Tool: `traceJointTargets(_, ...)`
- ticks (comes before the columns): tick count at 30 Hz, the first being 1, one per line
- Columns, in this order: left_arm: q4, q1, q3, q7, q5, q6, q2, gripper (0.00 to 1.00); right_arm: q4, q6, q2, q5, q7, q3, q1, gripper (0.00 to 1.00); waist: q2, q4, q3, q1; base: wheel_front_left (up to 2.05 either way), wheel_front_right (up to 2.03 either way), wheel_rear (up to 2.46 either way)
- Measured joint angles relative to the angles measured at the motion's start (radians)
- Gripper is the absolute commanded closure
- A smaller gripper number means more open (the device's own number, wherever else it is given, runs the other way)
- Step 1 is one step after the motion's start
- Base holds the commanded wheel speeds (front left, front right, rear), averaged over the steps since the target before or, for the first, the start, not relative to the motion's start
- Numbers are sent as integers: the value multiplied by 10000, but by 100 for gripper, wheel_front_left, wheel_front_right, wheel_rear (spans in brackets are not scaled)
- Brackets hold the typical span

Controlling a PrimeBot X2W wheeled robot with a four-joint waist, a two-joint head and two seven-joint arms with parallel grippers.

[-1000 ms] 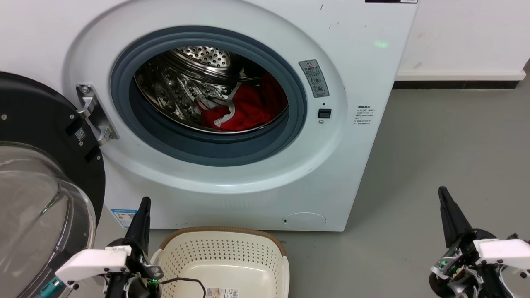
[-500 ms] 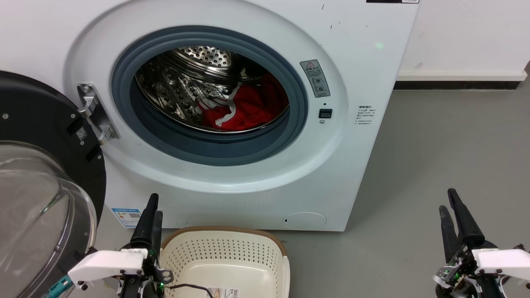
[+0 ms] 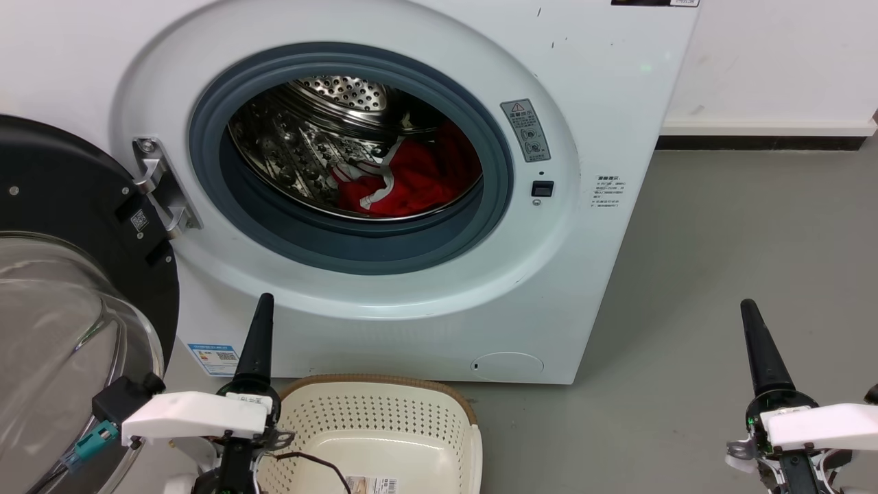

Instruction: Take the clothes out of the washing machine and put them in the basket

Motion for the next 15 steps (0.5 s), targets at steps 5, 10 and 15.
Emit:
traceJointTargets(5, -79, -71, -163, -198, 1001, 0, 2, 0, -186, 0, 2, -1246, -188, 71, 30, 0, 0, 41, -8, 0, 0, 0, 0)
traceJointTargets(10, -96, -147, -274, -385, 2082, 0, 4, 0, -330, 0, 4, -2468, -376, 96, 75, 0, 0, 81, -12, 0, 0, 0, 0)
traceJointTargets(15, -69, -172, -449, -548, 3097, 0, 4, 0, -385, 0, 4, -3664, -556, 73, 216, 0, 0, 113, -25, 0, 0, 0, 0)
